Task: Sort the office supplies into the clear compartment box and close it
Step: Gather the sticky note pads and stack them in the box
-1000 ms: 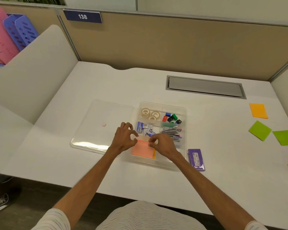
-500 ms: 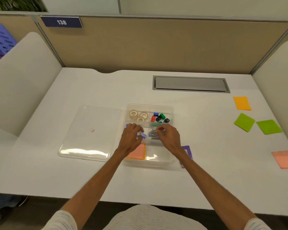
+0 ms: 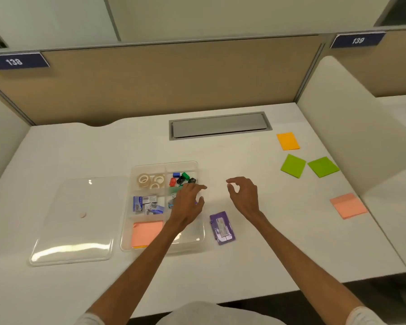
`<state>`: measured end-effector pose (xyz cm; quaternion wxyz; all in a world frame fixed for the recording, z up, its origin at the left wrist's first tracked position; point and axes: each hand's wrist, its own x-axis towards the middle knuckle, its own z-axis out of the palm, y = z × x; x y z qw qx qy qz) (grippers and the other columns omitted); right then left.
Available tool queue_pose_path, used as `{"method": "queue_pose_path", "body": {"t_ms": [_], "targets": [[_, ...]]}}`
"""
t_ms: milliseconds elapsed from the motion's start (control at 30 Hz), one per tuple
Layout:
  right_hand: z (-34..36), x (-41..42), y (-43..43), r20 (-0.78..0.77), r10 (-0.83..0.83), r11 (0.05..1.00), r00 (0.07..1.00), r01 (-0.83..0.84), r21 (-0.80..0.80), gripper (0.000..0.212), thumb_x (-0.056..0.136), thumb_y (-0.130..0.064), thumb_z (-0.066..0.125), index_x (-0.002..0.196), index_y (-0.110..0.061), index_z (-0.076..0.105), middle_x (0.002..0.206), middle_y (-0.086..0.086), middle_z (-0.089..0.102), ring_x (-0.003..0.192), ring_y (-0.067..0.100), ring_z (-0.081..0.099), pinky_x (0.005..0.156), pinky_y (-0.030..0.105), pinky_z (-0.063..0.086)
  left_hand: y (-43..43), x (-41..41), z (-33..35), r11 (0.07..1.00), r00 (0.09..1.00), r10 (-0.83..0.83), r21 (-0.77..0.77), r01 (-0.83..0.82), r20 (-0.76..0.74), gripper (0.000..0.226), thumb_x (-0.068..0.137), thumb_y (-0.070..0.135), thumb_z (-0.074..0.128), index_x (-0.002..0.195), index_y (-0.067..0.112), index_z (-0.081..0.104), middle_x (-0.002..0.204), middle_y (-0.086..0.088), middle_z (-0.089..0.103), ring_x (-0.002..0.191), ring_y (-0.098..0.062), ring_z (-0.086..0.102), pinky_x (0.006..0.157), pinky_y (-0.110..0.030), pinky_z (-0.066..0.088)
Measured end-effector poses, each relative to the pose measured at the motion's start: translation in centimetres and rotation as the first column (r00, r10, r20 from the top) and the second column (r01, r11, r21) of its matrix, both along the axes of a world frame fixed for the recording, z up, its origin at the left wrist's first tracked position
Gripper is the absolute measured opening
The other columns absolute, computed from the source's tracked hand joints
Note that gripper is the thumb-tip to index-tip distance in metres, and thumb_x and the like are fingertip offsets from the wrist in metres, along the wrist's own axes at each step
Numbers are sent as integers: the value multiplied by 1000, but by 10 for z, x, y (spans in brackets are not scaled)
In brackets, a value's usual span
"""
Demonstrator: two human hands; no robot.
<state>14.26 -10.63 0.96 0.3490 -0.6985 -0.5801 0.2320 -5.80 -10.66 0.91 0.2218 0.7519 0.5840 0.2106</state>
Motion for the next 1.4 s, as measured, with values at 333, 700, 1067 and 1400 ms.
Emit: {"method": "queue_pose_path", "body": {"t_ms": [333,700,1067,1400], "targets": [[-7,109,16,40,-179,980,983,182,-75,22,90,-19,61,111,-23,66,114,-5,66,111,20,58,92,31,31,22,87,-18,992,990,-122,7,123,-66,36,92,21,57,129,23,58,128,3,60,123,-17,50,99,-32,36],[-20,241,53,164,-350,919,922,372,-132,25,93,-18,57,117,-21,64,120,5,63,122,28,50,95,41,36,73,205,-37,971,968,-226,-108,215,-104,39,96,32,53,133,22,50,128,2,55,121,-18,51,95,-32,37],[-46,341,98,357,-320,812,877,448,-374,76,81,-34,71,146,-18,34,145,12,37,135,31,33,100,49,39,148,320,-47,890,849,-439,-271,367,-295,69,96,44,51,152,17,21,156,-4,26,138,-25,33,104,-46,39],[-45,362,121,331,-249,762,910,395,-513,98,74,-37,79,152,-24,21,153,11,28,143,30,27,106,49,36,188,366,-54,826,702,-563,-316,467,-436,91,88,50,59,156,19,8,161,-4,11,141,-29,24,103,-50,36]]}}
